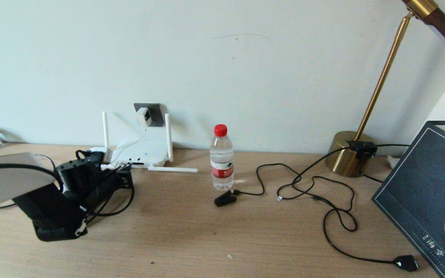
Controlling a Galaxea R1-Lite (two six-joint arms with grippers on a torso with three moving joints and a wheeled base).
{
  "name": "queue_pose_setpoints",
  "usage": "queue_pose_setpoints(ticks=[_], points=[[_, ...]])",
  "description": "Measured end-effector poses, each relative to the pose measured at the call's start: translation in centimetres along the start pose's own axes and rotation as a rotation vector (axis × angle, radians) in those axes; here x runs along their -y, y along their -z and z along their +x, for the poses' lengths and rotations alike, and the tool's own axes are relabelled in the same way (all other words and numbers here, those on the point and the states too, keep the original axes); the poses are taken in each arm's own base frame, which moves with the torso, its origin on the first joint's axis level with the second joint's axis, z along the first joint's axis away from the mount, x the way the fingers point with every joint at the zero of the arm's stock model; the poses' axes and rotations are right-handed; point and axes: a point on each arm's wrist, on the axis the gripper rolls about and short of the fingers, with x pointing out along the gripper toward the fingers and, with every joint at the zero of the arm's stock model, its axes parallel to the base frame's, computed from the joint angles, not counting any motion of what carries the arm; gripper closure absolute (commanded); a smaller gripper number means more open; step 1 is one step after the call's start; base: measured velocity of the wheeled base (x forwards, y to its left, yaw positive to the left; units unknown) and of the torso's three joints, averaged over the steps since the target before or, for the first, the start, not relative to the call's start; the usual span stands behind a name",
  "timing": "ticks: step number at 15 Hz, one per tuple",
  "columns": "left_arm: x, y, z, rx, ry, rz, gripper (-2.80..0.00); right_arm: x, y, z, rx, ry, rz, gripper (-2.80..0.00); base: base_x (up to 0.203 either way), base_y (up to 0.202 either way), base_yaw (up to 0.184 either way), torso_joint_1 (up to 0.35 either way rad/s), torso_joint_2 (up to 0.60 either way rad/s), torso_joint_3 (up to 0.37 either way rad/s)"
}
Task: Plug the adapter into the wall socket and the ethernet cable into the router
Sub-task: Align cable and router interface, then plug cable into router interface
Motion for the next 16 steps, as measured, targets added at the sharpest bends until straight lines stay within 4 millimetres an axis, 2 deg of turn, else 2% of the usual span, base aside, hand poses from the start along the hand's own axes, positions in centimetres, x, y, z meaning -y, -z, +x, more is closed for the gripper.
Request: queue_pose_setpoints(ticks=[16], points=[[-0.46, 0.01, 0.13, 0.003, 0.019, -0.003, 0.0, 0.0, 0.0, 0.0, 0.0, 0.0, 0.0, 0.0, 0.0, 0.0, 0.0, 0.0, 0.0, 0.0]])
